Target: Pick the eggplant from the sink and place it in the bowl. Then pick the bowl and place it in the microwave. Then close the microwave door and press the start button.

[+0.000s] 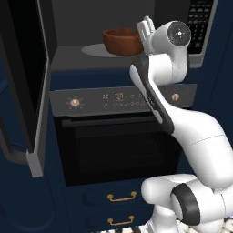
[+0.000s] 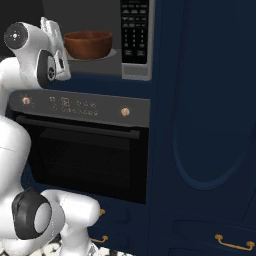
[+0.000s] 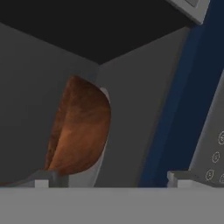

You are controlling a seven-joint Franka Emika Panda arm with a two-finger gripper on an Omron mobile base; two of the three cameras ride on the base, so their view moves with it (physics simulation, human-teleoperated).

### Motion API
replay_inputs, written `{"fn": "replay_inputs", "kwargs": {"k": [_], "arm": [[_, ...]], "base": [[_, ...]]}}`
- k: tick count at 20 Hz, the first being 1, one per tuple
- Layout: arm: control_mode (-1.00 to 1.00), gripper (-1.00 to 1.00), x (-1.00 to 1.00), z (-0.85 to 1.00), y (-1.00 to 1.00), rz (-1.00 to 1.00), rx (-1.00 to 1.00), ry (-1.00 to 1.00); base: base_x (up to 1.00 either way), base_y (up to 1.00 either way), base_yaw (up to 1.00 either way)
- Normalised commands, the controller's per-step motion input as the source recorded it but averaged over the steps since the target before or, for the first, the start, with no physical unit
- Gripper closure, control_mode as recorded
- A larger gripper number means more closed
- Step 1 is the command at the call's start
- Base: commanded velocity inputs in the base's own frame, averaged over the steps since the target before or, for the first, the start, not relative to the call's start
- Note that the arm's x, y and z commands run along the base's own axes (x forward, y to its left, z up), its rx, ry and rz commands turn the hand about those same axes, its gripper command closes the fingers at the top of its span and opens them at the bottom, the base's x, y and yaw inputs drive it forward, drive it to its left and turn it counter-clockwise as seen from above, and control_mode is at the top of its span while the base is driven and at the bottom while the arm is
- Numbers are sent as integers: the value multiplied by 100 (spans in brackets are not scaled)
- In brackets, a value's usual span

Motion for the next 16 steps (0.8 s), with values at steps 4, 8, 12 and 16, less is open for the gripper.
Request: {"fn": "replay_inputs", "kwargs": {"k": [4, 8, 12, 16], "arm": [[-100, -100, -30, -15, -6, 1, -21, 0], [-100, -100, -84, 59, -5, -2, -35, -12], [-100, -100, -71, 25, -1, -4, -42, -7], [-100, -100, -50, -42, -3, -1, -48, -15]], "base": [[0, 0, 0], [0, 0, 0], [0, 0, 0], [0, 0, 0]]}}
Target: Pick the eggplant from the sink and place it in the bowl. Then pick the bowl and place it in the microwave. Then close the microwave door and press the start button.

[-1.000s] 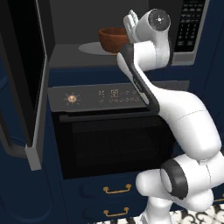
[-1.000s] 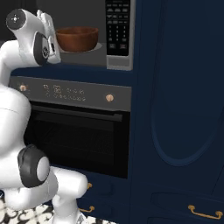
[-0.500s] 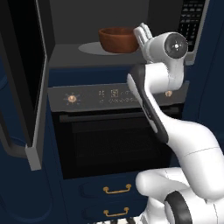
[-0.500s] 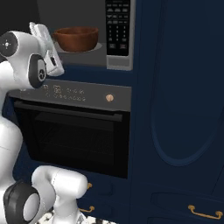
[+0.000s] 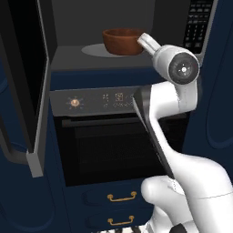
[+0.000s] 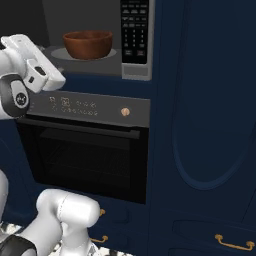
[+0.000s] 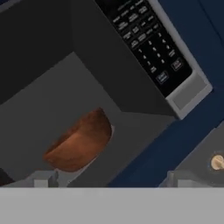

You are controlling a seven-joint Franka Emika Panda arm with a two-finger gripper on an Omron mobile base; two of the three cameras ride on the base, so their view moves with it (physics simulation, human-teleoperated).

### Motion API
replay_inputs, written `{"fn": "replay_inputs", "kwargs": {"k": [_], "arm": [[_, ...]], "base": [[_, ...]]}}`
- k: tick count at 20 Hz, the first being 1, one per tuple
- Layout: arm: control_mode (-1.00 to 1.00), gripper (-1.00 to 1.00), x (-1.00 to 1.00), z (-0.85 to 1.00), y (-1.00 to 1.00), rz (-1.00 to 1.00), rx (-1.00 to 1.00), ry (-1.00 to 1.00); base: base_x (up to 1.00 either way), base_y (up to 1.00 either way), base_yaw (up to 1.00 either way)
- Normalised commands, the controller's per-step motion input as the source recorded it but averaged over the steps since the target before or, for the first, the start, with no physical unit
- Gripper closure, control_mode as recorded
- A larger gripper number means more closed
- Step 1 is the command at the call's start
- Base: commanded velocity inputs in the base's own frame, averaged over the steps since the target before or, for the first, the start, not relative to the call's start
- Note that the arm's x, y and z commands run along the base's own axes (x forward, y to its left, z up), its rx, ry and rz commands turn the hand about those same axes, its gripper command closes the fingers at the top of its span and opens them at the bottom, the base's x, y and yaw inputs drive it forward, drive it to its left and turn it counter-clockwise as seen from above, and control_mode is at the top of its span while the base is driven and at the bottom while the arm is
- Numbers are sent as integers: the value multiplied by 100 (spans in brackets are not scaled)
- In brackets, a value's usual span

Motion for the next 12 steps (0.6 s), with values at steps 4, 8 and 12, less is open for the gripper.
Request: {"fn": "replay_inputs", "kwargs": {"k": [4, 8, 12], "arm": [[-100, -100, -47, -46, 0, -1, -54, -19], [-100, -100, -65, -48, 3, 0, -50, -19], [-100, -100, -97, -10, 11, -7, -45, -26]], "base": [[0, 0, 0], [0, 0, 0], [0, 0, 0]]}}
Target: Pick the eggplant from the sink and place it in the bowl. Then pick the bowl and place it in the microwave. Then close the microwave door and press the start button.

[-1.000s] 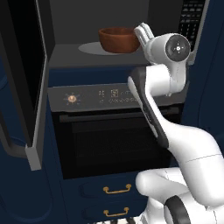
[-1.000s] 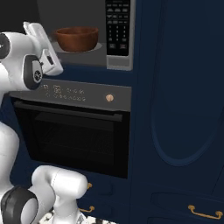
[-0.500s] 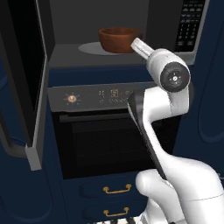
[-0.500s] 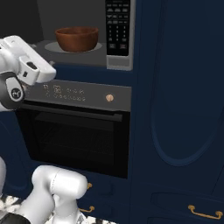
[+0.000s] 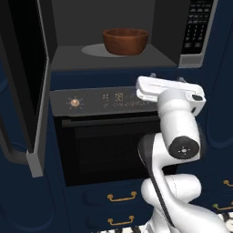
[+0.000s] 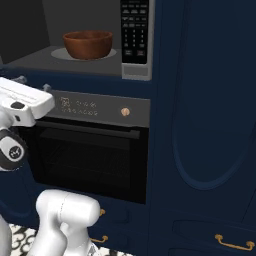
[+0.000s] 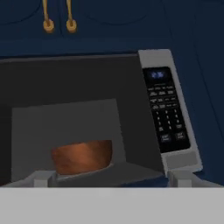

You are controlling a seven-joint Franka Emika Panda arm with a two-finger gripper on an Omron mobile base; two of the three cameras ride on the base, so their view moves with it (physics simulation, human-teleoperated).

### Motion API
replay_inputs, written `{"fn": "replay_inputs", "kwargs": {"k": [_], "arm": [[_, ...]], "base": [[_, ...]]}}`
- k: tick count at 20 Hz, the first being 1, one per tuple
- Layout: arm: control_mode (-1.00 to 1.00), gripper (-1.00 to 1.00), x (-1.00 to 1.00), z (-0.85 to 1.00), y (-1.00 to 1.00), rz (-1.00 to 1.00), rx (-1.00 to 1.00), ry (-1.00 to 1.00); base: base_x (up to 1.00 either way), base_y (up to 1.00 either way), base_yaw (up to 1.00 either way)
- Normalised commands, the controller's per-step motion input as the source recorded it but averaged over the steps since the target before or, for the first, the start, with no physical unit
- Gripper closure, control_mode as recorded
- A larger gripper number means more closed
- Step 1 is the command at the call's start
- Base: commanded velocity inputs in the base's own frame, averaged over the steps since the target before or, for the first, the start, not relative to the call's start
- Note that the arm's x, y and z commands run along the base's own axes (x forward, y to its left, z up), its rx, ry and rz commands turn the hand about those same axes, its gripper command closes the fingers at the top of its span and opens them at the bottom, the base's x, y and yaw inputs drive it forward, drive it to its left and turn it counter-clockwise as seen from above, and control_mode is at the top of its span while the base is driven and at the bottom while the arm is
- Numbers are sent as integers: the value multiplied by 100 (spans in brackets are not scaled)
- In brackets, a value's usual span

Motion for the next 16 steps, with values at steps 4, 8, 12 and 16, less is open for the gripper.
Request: {"fn": "replay_inputs", "kwargs": {"k": [4, 8, 12, 16], "arm": [[-100, -100, -98, 0, 62, -15, -38, -15], [-100, -100, -65, -46, 69, -15, -39, -1], [-100, -100, -9, -100, 31, -7, -46, -4], [-100, -100, 0, -88, 11, -7, -43, -10]], "base": [[0, 0, 0], [0, 0, 0], [0, 0, 0], [0, 0, 0]]}}
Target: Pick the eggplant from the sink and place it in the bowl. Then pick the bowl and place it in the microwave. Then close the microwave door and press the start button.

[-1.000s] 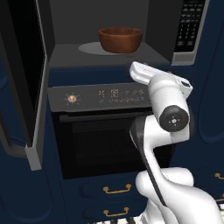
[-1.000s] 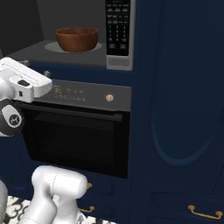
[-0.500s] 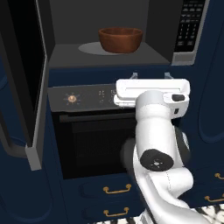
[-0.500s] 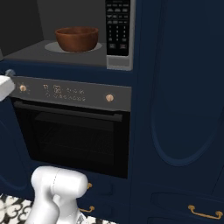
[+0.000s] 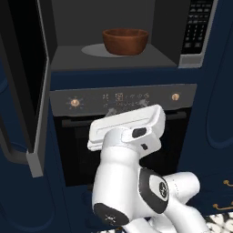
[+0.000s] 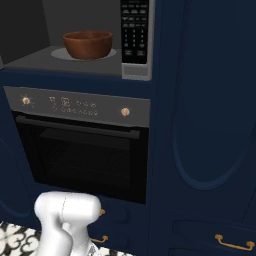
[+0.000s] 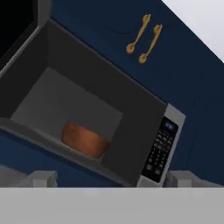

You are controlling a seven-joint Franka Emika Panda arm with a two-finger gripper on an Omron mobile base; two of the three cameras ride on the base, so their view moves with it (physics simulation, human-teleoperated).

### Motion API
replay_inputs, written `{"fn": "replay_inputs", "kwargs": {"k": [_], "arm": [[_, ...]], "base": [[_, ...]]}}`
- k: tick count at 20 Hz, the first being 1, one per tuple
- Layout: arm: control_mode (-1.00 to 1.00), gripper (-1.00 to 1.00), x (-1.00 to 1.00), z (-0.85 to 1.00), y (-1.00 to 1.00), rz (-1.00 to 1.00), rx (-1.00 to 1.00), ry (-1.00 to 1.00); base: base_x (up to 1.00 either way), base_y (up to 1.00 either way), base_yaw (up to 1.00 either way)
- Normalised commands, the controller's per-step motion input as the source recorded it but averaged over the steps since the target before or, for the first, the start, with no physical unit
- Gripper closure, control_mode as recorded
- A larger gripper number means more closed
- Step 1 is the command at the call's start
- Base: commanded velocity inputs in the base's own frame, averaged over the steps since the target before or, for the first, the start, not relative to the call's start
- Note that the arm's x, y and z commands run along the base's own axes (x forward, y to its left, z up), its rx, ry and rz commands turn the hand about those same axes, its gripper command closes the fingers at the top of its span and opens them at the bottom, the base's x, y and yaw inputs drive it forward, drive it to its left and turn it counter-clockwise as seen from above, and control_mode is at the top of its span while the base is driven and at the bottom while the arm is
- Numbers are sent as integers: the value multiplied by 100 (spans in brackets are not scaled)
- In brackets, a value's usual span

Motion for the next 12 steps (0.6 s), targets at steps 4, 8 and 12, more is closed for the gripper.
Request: {"fn": "replay_inputs", "kwargs": {"k": [4, 8, 12], "arm": [[-100, -100, 0, -53, 49, -10, -40, -18], [-100, -100, -2, -33, 41, -6, -32, -9], [-100, -100, 7, -43, 50, -3, -33, 1]], "base": [[0, 0, 0], [0, 0, 0], [0, 0, 0]]}}
